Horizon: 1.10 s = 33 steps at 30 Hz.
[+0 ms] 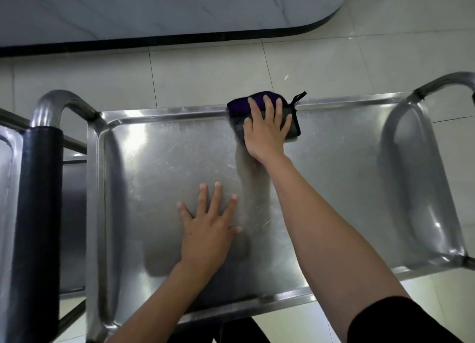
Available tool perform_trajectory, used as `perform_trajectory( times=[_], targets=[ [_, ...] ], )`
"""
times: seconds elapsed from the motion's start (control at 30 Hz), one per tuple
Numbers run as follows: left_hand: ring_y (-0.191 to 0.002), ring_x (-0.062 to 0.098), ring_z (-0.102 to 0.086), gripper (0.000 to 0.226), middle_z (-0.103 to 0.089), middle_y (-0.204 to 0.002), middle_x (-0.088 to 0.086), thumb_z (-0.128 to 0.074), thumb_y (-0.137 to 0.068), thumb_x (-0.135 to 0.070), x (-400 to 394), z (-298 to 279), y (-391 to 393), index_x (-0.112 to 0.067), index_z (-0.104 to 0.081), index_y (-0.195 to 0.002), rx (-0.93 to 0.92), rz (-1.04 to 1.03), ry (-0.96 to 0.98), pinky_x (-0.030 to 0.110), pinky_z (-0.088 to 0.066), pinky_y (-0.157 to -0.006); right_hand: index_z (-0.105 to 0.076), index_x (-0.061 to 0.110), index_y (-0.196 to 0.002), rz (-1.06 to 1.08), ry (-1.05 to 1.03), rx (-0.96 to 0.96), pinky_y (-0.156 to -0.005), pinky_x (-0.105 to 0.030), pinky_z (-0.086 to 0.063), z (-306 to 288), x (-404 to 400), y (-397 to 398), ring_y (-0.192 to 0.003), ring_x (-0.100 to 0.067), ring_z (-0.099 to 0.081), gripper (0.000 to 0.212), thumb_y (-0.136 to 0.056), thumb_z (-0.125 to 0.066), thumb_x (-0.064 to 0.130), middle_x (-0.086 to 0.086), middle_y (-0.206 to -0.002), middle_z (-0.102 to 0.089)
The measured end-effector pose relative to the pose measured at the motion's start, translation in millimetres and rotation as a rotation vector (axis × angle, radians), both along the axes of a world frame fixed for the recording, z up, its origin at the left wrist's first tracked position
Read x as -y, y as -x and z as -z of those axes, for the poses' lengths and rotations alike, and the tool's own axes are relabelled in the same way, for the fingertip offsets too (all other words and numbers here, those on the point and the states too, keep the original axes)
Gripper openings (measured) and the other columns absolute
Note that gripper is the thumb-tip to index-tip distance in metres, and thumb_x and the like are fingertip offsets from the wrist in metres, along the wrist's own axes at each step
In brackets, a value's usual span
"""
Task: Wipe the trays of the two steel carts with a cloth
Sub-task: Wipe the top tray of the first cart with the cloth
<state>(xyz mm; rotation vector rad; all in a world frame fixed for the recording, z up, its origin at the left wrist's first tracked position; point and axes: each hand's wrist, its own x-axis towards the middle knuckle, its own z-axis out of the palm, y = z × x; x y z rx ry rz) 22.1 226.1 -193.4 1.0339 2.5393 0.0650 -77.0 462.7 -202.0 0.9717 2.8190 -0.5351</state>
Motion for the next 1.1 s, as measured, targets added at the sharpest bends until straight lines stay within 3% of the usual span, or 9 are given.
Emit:
perform_trajectory(
  times=[0.1,0.23,0.63,0.93,1.1],
  targets=[
    [-0.152,0.042,-0.012,0.072,-0.016,-0.166,0.012,-0.057,-0.091,-0.059,-1,-5,0,-0.030,-0.034,-0.153,-0.005,-0.020,-0.010,0.078,-0.026,-0.102,-0.022,0.040,-0.154,-0.038,-0.002,0.006,-0.120,-0.056,0.009,-2,14,-36,-0.153,-0.024,0.009,0.052,-0.103,-0.028,0.039,0.000,-0.166,-0.007],
    [-0.153,0.035,0.006,0.074,0.004,-0.168,0.005,-0.045,-0.095,-0.063,-3,-2,1,-0.037,-0.016,-0.157,0.024,-0.029,0.029,0.073,-0.018,-0.110,-0.024,0.042,-0.153,-0.036,0.008,0.009,-0.119,-0.054,0.010,-2,40,-98,-0.153,-0.022,0.007,0.051,-0.102,-0.026,0.043,0.001,-0.166,-0.010],
    [-0.152,0.031,0.016,0.073,0.010,-0.167,-0.006,-0.044,-0.096,-0.061,-3,10,-3,-0.042,-0.006,-0.156,0.031,-0.079,0.064,0.077,-0.008,-0.110,-0.021,0.038,-0.155,-0.066,-0.013,0.104,-0.121,-0.058,-0.001,-8,150,-324,-0.154,-0.027,0.005,0.054,-0.102,-0.018,0.046,-0.001,-0.167,-0.010],
    [-0.151,0.035,0.016,0.075,0.013,-0.164,-0.008,-0.044,-0.095,-0.065,14,16,-21,-0.048,0.003,-0.151,0.029,-0.133,0.061,0.078,-0.007,-0.109,-0.012,0.036,-0.158,-0.063,0.020,0.102,-0.121,-0.058,0.002,-12,210,-371,-0.153,-0.027,0.011,0.056,-0.104,-0.017,0.045,-0.003,-0.168,-0.002],
    [-0.152,0.027,-0.005,0.073,-0.005,-0.165,-0.005,-0.042,-0.095,-0.065,28,5,-15,-0.035,-0.011,-0.154,-0.026,-0.091,0.040,0.068,-0.026,-0.108,-0.009,0.038,-0.158,-0.033,0.017,0.149,-0.120,-0.058,0.005,-7,211,-362,-0.152,-0.027,0.016,0.055,-0.104,-0.017,0.045,-0.001,-0.168,0.004]
  ],
)
